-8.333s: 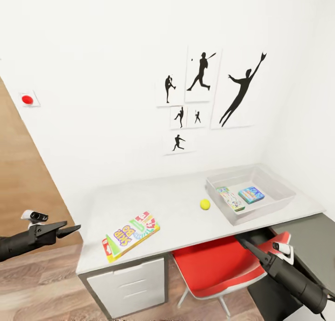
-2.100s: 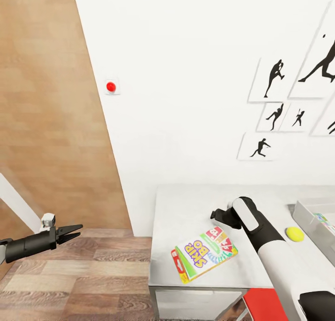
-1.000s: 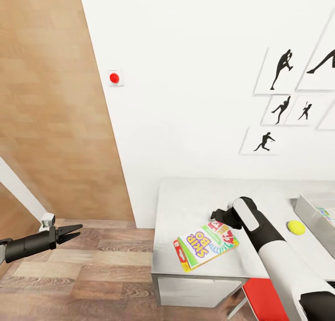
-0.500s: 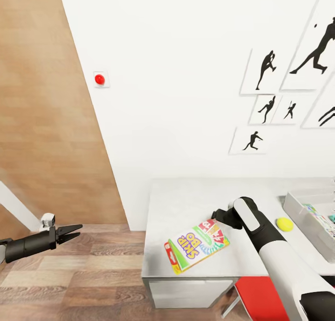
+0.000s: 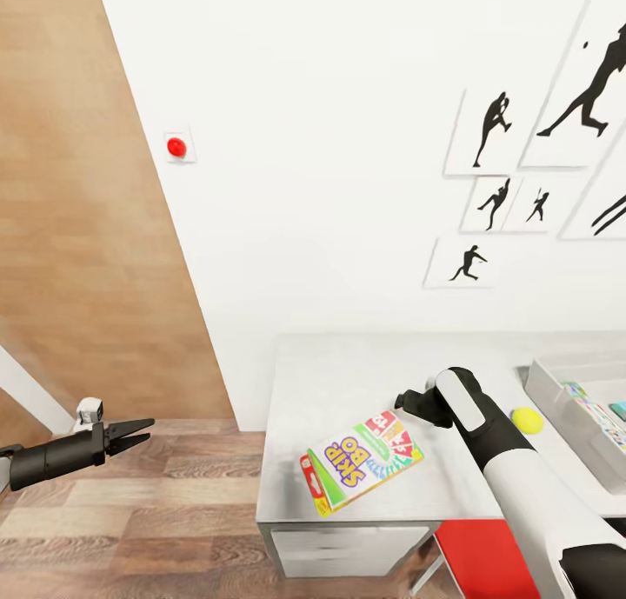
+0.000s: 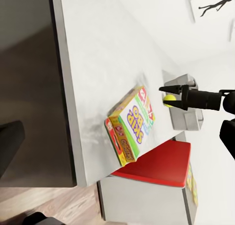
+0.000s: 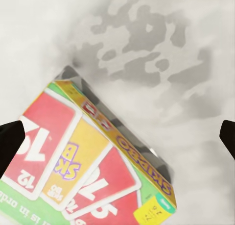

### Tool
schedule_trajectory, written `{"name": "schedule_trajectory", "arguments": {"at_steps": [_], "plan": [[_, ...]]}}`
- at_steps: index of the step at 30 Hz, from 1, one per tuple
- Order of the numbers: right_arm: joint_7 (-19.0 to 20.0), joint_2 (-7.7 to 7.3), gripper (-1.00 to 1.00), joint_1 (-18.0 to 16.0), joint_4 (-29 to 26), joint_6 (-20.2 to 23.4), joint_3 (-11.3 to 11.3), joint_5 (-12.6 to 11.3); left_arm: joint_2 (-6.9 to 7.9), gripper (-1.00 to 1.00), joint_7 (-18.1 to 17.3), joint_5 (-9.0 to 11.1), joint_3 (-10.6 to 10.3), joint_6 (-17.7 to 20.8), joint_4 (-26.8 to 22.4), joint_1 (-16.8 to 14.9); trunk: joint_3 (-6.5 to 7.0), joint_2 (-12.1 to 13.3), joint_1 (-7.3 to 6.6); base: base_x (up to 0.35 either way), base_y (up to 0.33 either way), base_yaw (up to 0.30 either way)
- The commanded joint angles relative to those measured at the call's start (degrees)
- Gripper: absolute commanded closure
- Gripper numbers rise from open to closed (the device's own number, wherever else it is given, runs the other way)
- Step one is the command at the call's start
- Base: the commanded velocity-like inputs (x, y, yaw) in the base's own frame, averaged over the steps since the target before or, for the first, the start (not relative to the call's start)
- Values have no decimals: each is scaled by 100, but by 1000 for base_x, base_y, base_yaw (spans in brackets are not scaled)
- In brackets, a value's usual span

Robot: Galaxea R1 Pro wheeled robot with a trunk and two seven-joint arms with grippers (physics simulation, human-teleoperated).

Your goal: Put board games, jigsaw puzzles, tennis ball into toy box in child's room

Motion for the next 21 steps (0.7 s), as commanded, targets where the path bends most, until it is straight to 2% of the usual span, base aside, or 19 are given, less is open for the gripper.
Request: {"name": "schedule_trajectory", "arguments": {"at_steps": [1,21], "plan": [[-57,-7,-100,-6,-6,5,26,-60,2,-100,-3,21,-2,38,-1,-4,-19,-12,3,1,-2,0],[-57,-5,-100,-6,-3,5,28,-60,2,-100,6,13,-2,38,-1,-3,-185,-12,3,-9,5,0]]}}
